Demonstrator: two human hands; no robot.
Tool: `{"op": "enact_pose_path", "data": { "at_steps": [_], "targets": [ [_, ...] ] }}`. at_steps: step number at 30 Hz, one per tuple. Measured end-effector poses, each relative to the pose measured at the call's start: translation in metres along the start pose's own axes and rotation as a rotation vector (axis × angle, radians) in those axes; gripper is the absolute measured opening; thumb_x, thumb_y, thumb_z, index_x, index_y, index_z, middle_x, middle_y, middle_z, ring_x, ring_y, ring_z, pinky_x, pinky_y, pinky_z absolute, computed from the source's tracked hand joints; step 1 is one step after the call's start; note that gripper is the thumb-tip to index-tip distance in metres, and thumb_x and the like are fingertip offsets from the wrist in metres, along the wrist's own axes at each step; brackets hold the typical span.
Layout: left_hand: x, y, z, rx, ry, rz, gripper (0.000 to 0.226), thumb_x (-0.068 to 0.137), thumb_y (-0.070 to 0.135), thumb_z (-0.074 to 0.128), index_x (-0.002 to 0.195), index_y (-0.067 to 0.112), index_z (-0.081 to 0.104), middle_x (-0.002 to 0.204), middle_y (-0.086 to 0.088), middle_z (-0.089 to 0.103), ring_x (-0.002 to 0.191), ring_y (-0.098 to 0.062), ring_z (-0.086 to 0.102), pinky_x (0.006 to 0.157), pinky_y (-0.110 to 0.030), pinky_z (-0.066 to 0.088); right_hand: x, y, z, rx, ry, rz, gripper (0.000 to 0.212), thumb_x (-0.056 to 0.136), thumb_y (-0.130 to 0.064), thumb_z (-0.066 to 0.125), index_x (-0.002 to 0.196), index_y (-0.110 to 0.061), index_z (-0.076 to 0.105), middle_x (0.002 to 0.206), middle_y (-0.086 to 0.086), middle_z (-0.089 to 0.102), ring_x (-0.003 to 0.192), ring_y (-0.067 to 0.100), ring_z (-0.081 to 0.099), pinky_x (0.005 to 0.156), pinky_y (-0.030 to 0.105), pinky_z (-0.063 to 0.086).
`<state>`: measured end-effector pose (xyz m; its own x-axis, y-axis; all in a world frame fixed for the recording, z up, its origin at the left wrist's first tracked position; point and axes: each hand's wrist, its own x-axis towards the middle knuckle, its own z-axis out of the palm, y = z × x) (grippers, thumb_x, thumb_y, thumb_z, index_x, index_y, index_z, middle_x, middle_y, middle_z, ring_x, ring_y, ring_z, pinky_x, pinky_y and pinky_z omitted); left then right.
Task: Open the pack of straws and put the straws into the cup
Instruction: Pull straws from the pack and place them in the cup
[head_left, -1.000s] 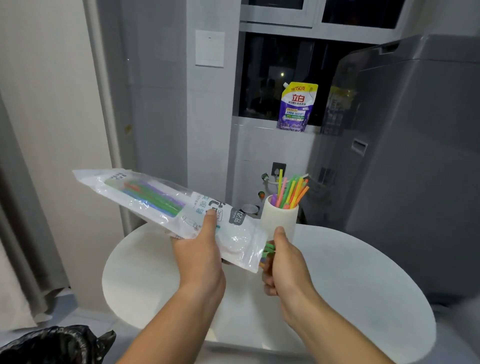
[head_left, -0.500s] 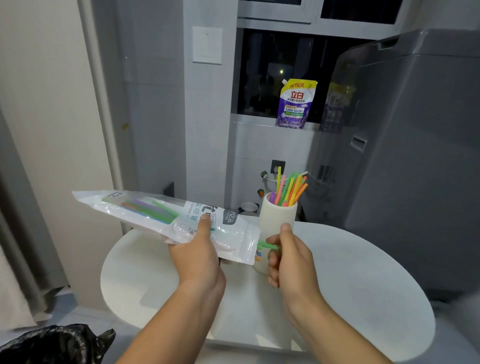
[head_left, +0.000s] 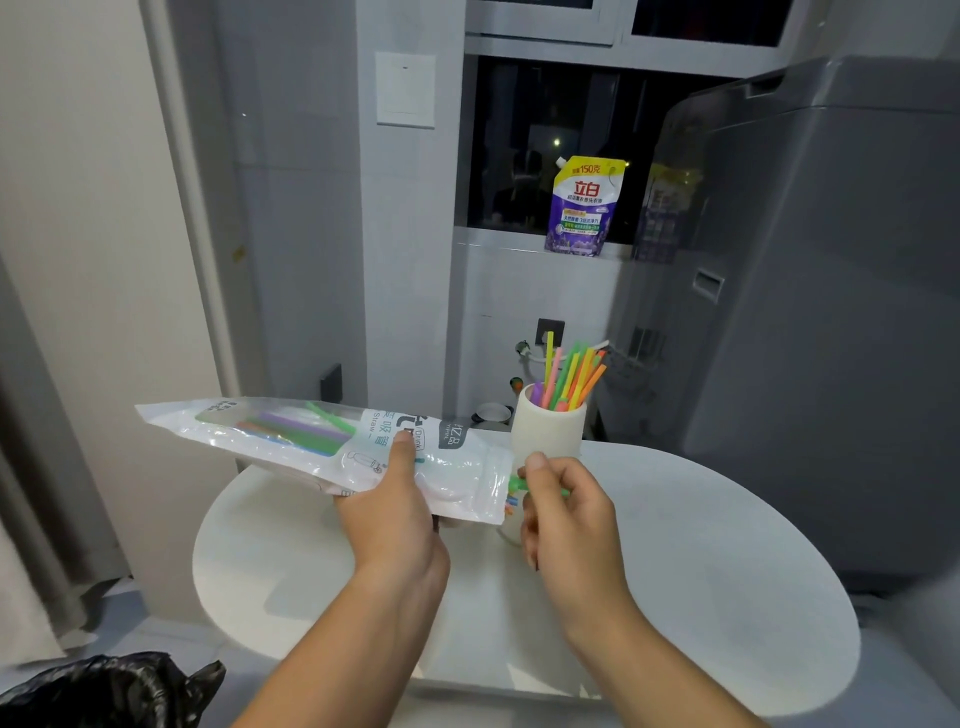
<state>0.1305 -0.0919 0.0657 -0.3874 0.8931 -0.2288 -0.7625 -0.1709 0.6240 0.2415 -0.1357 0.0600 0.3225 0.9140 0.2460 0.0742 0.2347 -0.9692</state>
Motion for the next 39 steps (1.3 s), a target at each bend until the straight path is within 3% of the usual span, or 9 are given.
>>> {"op": "enact_pose_path", "data": {
  "at_steps": [3, 9, 16, 21, 24, 28, 33, 36, 39],
  "targets": [
    [-0.003, -0.001, 0.001, 0.016, -0.006, -0.011, 0.047, 0.098, 0.014, 0.075, 0.143, 0.020, 0.063, 0.131, -0.001, 0.077, 0.117, -0.027, 0.076, 0.101, -0.060, 0.059, -0.004, 0.000, 0.004, -0.009, -0.044, -0.055, 0.020, 0.095, -0.027, 0.065, 0.079, -0.017, 0.062, 0.054, -0.013, 0.052, 0.052, 0.009, 0.045, 0.054, 0.024, 0.038],
    [-0.001, -0.001, 0.000, 0.021, 0.010, -0.037, 0.044, 0.099, 0.015, 0.075, 0.141, 0.020, 0.064, 0.128, -0.001, 0.078, 0.115, -0.027, 0.077, 0.089, -0.051, 0.062, -0.001, 0.002, 0.001, -0.009, -0.043, -0.089, 0.025, 0.098, -0.019, 0.061, 0.074, -0.017, 0.061, 0.050, -0.010, 0.053, 0.045, 0.007, 0.045, 0.047, 0.018, 0.038],
    [0.003, 0.004, -0.002, -0.003, 0.001, -0.050, 0.044, 0.099, 0.016, 0.075, 0.142, 0.020, 0.064, 0.129, -0.002, 0.078, 0.116, -0.031, 0.076, 0.098, -0.071, 0.056, 0.009, 0.002, -0.007, -0.010, 0.103, -0.031, 0.026, 0.102, -0.027, 0.054, 0.082, -0.011, 0.057, 0.051, -0.004, 0.048, 0.048, 0.015, 0.042, 0.047, 0.028, 0.036],
    [-0.001, 0.001, -0.001, -0.018, 0.003, -0.042, 0.044, 0.099, 0.015, 0.075, 0.141, 0.021, 0.064, 0.129, 0.001, 0.078, 0.113, -0.024, 0.077, 0.101, -0.055, 0.060, 0.007, 0.004, -0.005, 0.019, 0.008, 0.029, 0.024, 0.098, -0.032, 0.059, 0.088, -0.011, 0.056, 0.053, -0.003, 0.052, 0.047, 0.013, 0.044, 0.046, 0.025, 0.037],
    [-0.001, 0.000, -0.001, -0.009, 0.001, -0.056, 0.041, 0.099, 0.015, 0.075, 0.138, 0.022, 0.065, 0.122, 0.003, 0.080, 0.097, -0.016, 0.079, 0.088, -0.046, 0.065, 0.010, 0.004, -0.006, -0.026, 0.011, 0.005, 0.022, 0.099, -0.024, 0.059, 0.081, -0.011, 0.058, 0.051, -0.004, 0.048, 0.047, 0.013, 0.040, 0.049, 0.027, 0.035],
    [0.002, 0.004, -0.002, -0.025, -0.005, -0.043, 0.045, 0.099, 0.014, 0.074, 0.142, 0.022, 0.063, 0.123, 0.003, 0.079, 0.101, -0.017, 0.078, 0.093, -0.048, 0.063, 0.017, -0.002, -0.014, 0.296, 0.045, 0.107, 0.022, 0.095, -0.024, 0.066, 0.080, -0.011, 0.055, 0.056, 0.002, 0.041, 0.043, 0.012, 0.032, 0.040, 0.023, 0.027],
    [-0.002, 0.001, -0.001, -0.023, 0.000, -0.070, 0.044, 0.100, 0.016, 0.074, 0.143, 0.016, 0.063, 0.129, -0.003, 0.077, 0.115, -0.026, 0.076, 0.094, -0.044, 0.062, 0.011, -0.001, -0.002, 0.533, -0.039, 0.250, 0.033, 0.067, -0.040, 0.082, 0.075, -0.015, 0.062, 0.054, 0.000, 0.041, 0.040, 0.010, 0.032, 0.036, 0.022, 0.028],
    [-0.003, 0.001, 0.000, -0.018, 0.001, -0.089, 0.043, 0.100, 0.015, 0.073, 0.142, 0.015, 0.063, 0.130, -0.004, 0.077, 0.117, -0.027, 0.075, 0.085, -0.038, 0.062, 0.009, 0.001, 0.003, 0.518, -0.010, 0.269, 0.024, 0.079, -0.031, 0.078, 0.077, -0.011, 0.064, 0.052, -0.002, 0.036, 0.041, 0.009, 0.029, 0.037, 0.022, 0.026],
    [0.001, 0.001, -0.002, -0.030, 0.004, -0.104, 0.044, 0.100, 0.013, 0.073, 0.142, 0.014, 0.063, 0.132, -0.006, 0.076, 0.120, -0.029, 0.074, 0.085, -0.040, 0.061, 0.014, 0.000, 0.001, 0.426, 0.058, 0.191, 0.025, 0.095, -0.025, 0.067, 0.077, -0.008, 0.061, 0.052, -0.001, 0.032, 0.041, 0.010, 0.028, 0.038, 0.022, 0.026]
  ]
}}
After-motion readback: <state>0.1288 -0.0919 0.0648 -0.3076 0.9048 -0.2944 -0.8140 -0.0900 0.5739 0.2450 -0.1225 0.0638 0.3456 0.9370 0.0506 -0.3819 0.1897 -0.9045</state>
